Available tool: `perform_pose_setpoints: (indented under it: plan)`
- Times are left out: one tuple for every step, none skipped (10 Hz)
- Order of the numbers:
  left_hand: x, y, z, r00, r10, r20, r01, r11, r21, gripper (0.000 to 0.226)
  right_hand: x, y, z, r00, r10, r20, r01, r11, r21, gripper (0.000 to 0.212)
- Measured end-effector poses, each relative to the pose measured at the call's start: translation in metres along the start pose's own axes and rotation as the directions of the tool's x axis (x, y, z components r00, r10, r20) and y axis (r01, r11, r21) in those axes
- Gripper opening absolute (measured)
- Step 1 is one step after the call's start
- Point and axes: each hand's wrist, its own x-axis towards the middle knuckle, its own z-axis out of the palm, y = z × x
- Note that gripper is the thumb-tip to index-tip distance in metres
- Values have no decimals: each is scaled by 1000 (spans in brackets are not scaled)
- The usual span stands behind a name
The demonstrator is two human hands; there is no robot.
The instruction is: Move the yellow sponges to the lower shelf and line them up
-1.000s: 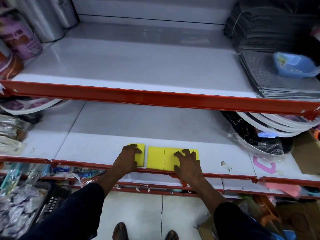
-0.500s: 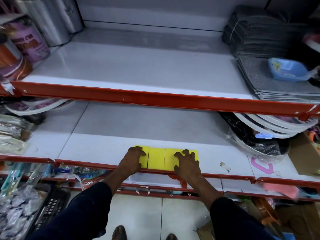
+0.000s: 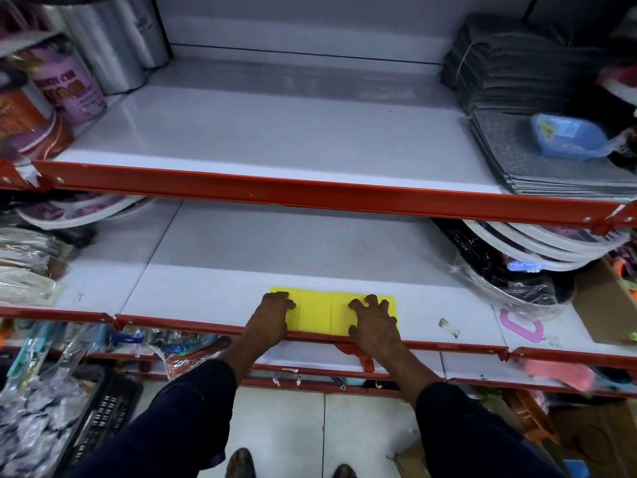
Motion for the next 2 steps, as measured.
perform_pose_setpoints:
  plan:
    - [-1, 3, -4, 997, -31, 64, 24, 994, 105, 55, -2, -2, -2, 1000, 6, 15, -6, 999, -35, 58]
    - [-12, 22, -20, 1000, -11, 0, 10, 965, 262, 58, -8, -6, -16, 995, -61, -80, 55, 995, -80, 62]
